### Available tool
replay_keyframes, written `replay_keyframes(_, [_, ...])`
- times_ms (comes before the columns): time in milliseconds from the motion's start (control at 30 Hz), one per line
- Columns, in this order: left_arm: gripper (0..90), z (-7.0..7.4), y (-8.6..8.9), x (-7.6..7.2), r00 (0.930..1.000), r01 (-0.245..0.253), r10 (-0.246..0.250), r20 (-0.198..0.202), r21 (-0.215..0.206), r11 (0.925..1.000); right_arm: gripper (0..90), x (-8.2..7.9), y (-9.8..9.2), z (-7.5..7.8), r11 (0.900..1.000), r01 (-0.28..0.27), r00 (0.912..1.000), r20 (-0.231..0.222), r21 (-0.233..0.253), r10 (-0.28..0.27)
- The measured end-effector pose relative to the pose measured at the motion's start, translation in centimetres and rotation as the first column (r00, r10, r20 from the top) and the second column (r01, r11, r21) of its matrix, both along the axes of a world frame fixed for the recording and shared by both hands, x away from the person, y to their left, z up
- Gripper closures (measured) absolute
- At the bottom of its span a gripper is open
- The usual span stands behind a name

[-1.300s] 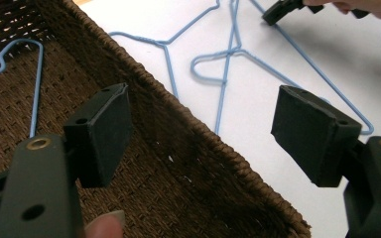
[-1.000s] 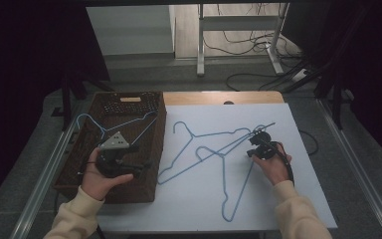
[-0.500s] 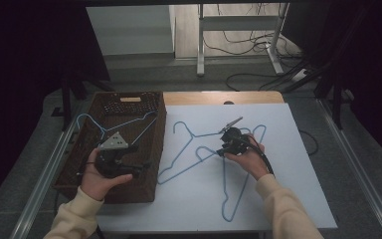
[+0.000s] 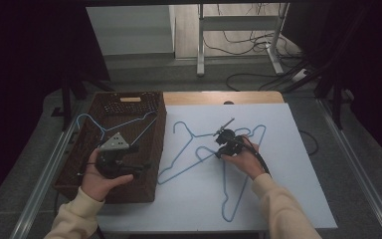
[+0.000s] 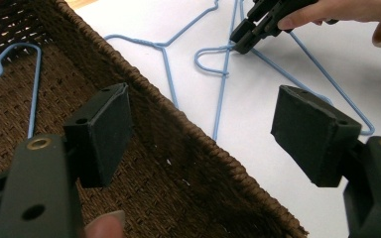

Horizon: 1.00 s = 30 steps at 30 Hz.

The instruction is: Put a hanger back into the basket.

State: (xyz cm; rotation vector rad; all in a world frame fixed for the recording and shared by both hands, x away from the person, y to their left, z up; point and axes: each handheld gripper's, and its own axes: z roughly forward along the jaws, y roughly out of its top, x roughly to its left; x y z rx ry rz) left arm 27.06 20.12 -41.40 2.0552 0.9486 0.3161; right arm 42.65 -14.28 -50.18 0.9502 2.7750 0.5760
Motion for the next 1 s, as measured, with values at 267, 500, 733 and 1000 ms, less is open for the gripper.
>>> replay_keyframes(267, [23.5, -0.1, 0.0, 0.0, 1.0000, -0.001, 0.001, 0.001, 0.001, 1.0000, 79.5, -0.4, 0.3, 0.2, 0.999, -0.015, 0.9995, 0.026, -0.030, 0.016])
replay_keyframes(500, [23.5, -0.2, -0.3, 0.0, 1.0000, 0.006, -0.006, -0.004, 0.004, 1.0000, 79.8, -1.2, -0.5, 2.1, 0.999, 0.036, 0.9960, 0.081, 0.021, -0.037])
replay_keyframes(733, [23.5, -0.3, -1.3, -0.2, 0.9995, 0.031, -0.031, -0.009, 0.007, 0.9995, 79.9, -2.6, -1.2, 3.6, 0.994, 0.065, 0.9899, 0.119, 0.093, -0.076])
replay_keyframes(1000, [23.1, -0.7, -3.9, -0.7, 0.9957, 0.090, -0.090, -0.024, 0.024, 0.9956, 79.9, -4.3, -1.5, 5.0, 0.983, 0.097, 0.9813, 0.150, 0.154, -0.120])
